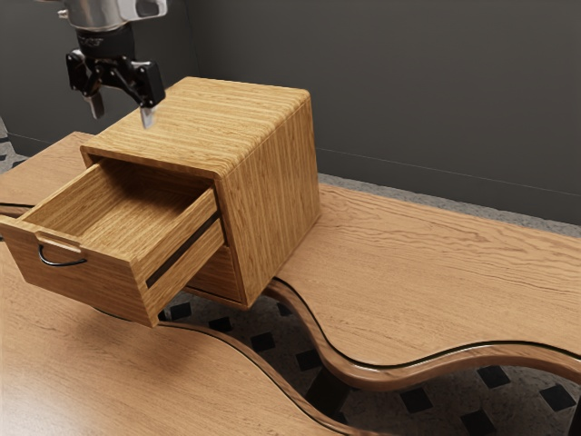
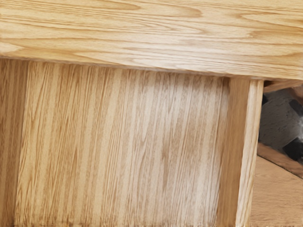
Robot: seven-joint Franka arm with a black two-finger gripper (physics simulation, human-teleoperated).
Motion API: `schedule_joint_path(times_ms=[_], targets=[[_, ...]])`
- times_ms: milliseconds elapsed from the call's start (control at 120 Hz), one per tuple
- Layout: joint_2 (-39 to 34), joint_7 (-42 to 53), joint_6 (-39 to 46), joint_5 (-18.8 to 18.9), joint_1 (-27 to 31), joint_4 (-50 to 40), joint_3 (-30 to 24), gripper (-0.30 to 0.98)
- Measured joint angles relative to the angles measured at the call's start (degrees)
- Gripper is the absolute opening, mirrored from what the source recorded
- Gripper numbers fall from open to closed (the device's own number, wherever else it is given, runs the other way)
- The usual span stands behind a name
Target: Push the drawer handle with one arm to close the drawer
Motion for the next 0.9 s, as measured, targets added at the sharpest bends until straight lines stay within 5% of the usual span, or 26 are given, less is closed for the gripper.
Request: schedule_joint_path(times_ms=[150, 325, 583, 775, 900], targets=[[0.12, -1.53, -1.4, -0.87, 1.25, 0.68, 0.02, 0.69], [-1.49, -2.85, -8.92, -0.99, 3.5, 18.62, -2.72, 0.69], [-3.35, -4.19, -15.59, -1.41, 0.45, 19.62, -5.8, 0.69], [-36.95, -4.86, -12.24, -4.04, 1.5, -24.26, -5.98, 0.69], [-49.9, -5.32, -9.03, -6.0, 1.64, -40.24, -5.13, 0.69]])
